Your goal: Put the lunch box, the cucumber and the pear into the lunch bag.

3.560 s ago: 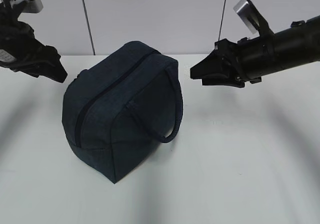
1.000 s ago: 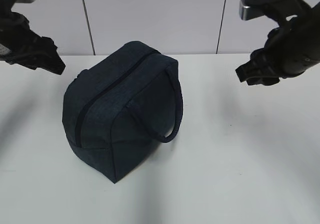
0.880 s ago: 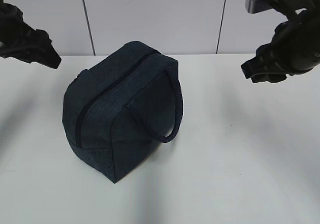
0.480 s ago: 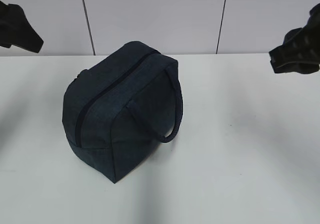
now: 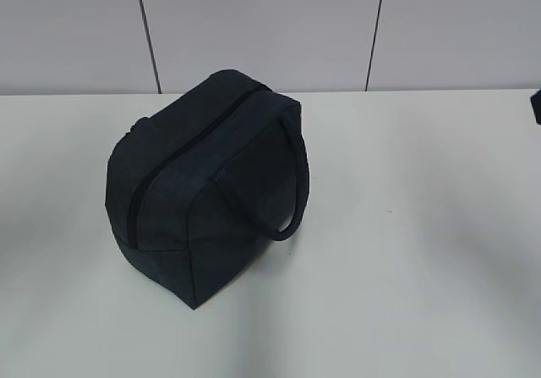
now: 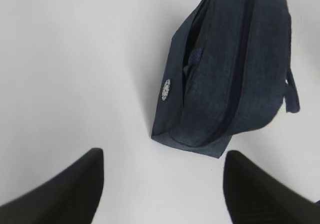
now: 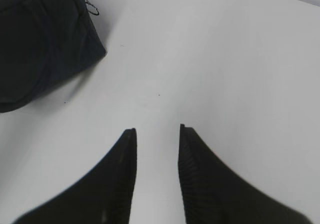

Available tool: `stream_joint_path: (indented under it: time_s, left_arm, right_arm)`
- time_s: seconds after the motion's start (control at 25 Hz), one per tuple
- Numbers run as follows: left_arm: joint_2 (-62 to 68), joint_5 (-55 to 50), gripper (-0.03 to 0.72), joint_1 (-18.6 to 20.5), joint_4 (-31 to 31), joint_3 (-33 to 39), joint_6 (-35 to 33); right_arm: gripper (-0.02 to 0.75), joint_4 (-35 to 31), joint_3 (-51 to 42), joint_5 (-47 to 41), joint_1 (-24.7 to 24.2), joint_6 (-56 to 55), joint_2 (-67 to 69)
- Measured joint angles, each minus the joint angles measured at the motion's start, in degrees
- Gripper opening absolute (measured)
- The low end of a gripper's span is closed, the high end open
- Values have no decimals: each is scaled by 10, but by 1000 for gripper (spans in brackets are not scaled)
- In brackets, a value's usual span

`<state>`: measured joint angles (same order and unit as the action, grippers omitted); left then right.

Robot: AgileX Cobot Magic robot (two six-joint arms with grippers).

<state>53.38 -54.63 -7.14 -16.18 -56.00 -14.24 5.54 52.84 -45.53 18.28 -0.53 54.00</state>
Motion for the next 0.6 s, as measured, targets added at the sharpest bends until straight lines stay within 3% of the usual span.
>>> stream_joint_path:
  time_s: [0.4, 0.6]
  left_arm:
    - [-262, -6, 445, 0, -1, 145, 31]
    - [-355, -72, 445, 0, 4, 179, 39]
  right_arm:
    - [237, 0, -128, -4, 0, 0, -162]
    - [237, 0, -192, -35, 0, 0, -281]
